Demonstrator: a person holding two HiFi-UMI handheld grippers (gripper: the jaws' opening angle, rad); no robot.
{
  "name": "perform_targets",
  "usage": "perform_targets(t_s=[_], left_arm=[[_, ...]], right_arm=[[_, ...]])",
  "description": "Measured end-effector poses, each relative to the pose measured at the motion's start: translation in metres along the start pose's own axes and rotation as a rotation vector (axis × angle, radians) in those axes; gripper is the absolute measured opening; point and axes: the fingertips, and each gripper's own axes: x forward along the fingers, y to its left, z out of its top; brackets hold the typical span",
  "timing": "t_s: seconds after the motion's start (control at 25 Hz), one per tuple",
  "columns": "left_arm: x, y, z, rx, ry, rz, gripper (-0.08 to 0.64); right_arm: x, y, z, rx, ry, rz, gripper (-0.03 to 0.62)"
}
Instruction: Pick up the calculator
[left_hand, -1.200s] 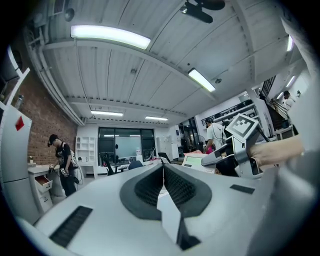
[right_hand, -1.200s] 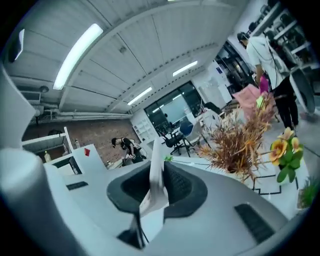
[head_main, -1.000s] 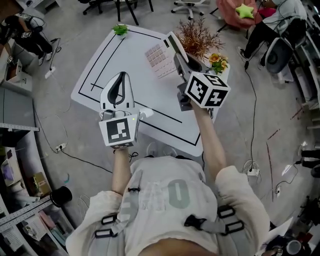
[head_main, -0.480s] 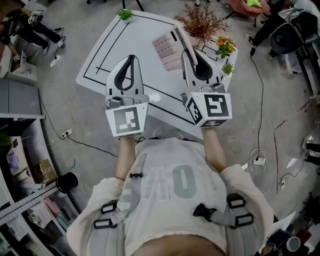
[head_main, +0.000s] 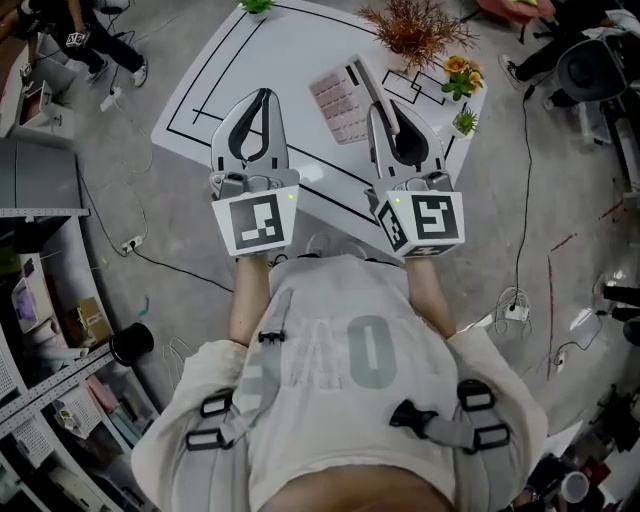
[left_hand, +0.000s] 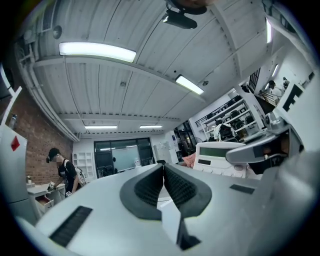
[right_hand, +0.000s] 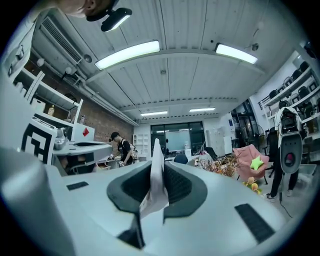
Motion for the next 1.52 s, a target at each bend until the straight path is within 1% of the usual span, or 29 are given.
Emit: perform_targets(t_s=[0.56,1.0,1.52], left_arm=[[0.0038,-0.0015,-0.0051,-0.010,0.007,-0.002,0.021],[-0.0015,0.0013,-0.0057,-0.012,0.012,0.004,0.021],[-0.0057,-0.0004,-0.0049,-0.013,0.014,0.016,0.021]], right_arm=[[-0.0003,-0.0027,0.0076,-0.021,-0.015,-0.003,0.072],[-0.0023,0.0020,0.0013,0.001,0.019,0.009,0.073],[-0.0067,0.0008,0.0010,0.009,0.019,0.016,0.070]])
